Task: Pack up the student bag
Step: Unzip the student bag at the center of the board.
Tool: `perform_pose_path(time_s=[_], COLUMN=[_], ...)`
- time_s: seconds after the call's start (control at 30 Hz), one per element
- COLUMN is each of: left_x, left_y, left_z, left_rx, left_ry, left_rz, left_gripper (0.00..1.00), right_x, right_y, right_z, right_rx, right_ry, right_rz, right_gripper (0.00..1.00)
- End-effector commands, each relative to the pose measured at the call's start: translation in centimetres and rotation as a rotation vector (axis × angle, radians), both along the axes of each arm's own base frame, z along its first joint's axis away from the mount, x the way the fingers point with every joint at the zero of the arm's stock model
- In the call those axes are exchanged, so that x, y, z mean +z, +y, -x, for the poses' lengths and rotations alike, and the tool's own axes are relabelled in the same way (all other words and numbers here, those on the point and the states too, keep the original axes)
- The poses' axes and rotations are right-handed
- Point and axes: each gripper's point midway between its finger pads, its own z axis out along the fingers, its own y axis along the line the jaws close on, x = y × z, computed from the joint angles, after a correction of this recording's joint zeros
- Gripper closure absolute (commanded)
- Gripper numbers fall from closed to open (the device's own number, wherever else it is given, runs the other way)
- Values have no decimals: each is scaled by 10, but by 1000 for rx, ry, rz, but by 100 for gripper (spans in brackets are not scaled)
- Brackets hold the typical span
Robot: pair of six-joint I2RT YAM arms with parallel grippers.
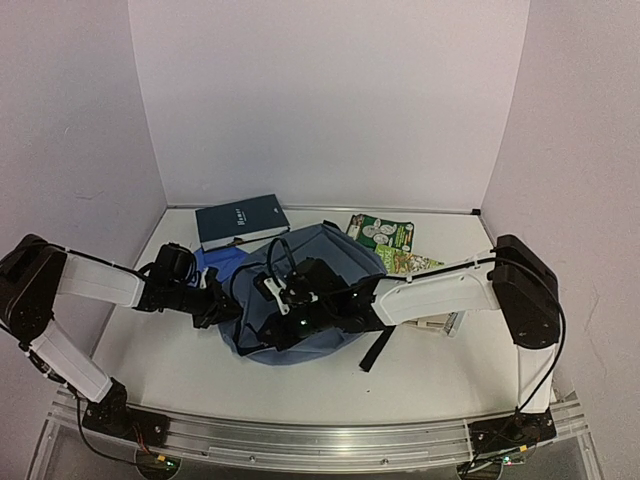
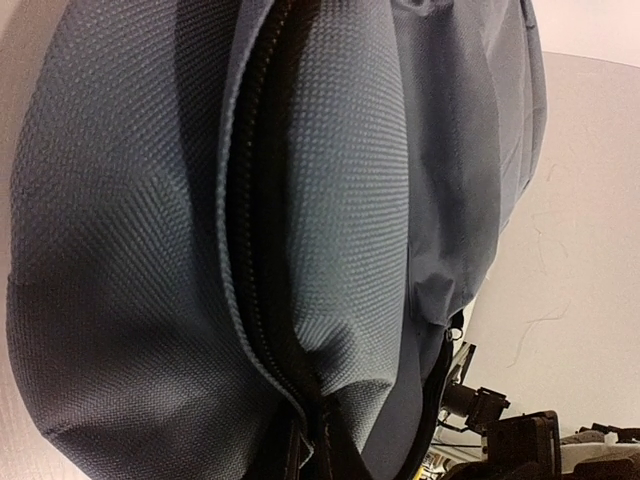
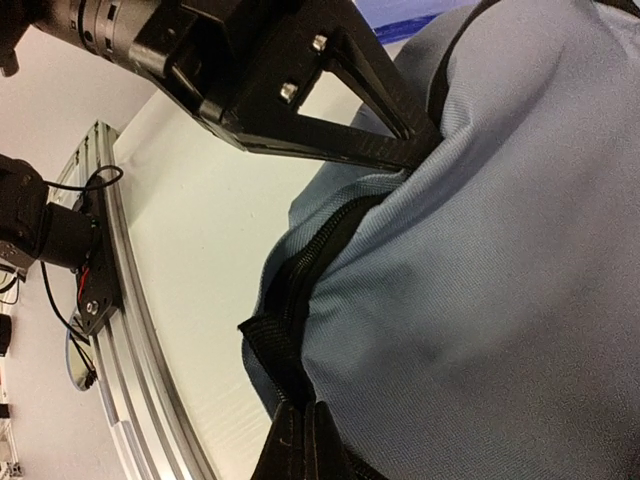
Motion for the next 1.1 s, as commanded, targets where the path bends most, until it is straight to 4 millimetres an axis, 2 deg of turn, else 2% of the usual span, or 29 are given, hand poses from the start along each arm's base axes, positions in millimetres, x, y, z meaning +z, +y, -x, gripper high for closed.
perform_pose_path(time_s=[0.0,0.07,0.13,0.23,0.3,0.33,0.43,0.57,0.67,0.83,1.07], left_x=[40,48,53,62,66,69,78,97,105,103,100], left_y=[-12,-2,11,28,36,38,35,24,10,-19,-45], left_z=[-23,-23,-20,-13,-5,-2,9,20,26,31,31], left_rx=[-33,-8,25,60,68,64,42,5,-18,-78,-118], left_ry=[-157,-187,-202,-219,-218,-220,-229,-262,-276,-258,-228], left_rz=[1,-53,-113,-181,-208,-211,-179,-108,-74,-40,31], left_gripper=[98,87,67,57,54,55,73,87,92,99,100], right_x=[38,41,41,41,41,42,46,50,50,50,52], right_y=[13,7,1,-2,-2,-2,-1,1,1,3,4], right_z=[-17,-20,-21,-22,-21,-21,-20,-20,-19,-18,-17], right_rx=[-85,-117,-136,-147,-146,-145,-142,-139,-137,-132,-133], right_ry=[-78,-91,-98,-99,-95,-94,-92,-98,-94,-85,-78], right_rz=[-114,-108,-100,-99,-101,-106,-125,-140,-145,-156,-169], right_gripper=[100,100,100,100,100,100,100,100,100,100,100])
